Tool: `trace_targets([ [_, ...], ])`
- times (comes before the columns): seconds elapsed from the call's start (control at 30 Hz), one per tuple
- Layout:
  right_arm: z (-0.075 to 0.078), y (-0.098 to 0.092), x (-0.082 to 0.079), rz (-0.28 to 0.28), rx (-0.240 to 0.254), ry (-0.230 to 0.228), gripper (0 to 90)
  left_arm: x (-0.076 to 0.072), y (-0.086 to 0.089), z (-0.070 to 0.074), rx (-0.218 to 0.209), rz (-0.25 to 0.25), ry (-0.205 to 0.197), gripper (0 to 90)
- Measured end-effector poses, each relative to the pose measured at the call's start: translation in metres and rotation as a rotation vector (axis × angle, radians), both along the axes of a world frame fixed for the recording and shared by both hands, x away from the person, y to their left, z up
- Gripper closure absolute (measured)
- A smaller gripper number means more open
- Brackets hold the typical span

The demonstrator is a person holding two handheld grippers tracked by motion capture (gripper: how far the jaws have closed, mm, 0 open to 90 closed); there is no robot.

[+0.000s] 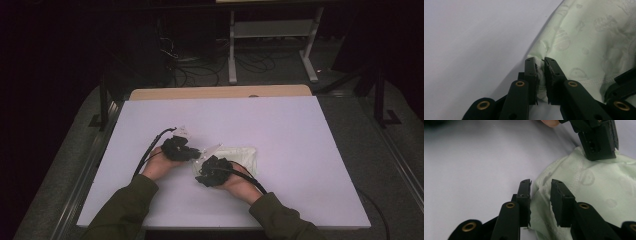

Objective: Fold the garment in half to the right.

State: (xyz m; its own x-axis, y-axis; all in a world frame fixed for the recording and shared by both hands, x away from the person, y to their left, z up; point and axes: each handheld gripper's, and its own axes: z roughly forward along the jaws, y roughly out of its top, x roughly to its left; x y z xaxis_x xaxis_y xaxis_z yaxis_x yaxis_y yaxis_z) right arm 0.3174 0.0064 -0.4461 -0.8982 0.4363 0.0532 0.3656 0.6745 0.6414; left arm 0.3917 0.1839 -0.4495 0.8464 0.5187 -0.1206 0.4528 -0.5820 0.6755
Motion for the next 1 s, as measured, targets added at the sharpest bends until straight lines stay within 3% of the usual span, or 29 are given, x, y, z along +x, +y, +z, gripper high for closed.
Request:
trace_targets([
  [0.13, -0.0008, 0.0013, -0.0032, 0.0, -0.018, -0.042, 72.4, -0.0001, -0.0001, 0.0, 0.001, 0.0, -0.001, 81.2],
  [0.5, -0.0003, 0.003, -0.0062, 0.005, -0.052, -0.089, 82.9, -0.0004, -0.0005, 0.0004, 0.003, 0.005, 0.001, 81.2],
  [0.77, -0.0006, 0.0026, -0.0061, 0.002, -0.048, -0.096, 85.2, 0.0001, 0.0, 0.0002, -0.006, 0.013, 0.011, 81.7],
  [0.87, -0.0005, 0.001, -0.0043, 0.002, -0.036, -0.082, 85.6, 0.002, 0.0023, -0.0005, -0.029, 0.025, 0.037, 82.1],
  [1.0, -0.0002, -0.0016, -0.0022, -0.002, -0.007, -0.051, 85.8, 0.0026, 0.0031, 0.0002, -0.04, 0.03, 0.042, 82.4],
])
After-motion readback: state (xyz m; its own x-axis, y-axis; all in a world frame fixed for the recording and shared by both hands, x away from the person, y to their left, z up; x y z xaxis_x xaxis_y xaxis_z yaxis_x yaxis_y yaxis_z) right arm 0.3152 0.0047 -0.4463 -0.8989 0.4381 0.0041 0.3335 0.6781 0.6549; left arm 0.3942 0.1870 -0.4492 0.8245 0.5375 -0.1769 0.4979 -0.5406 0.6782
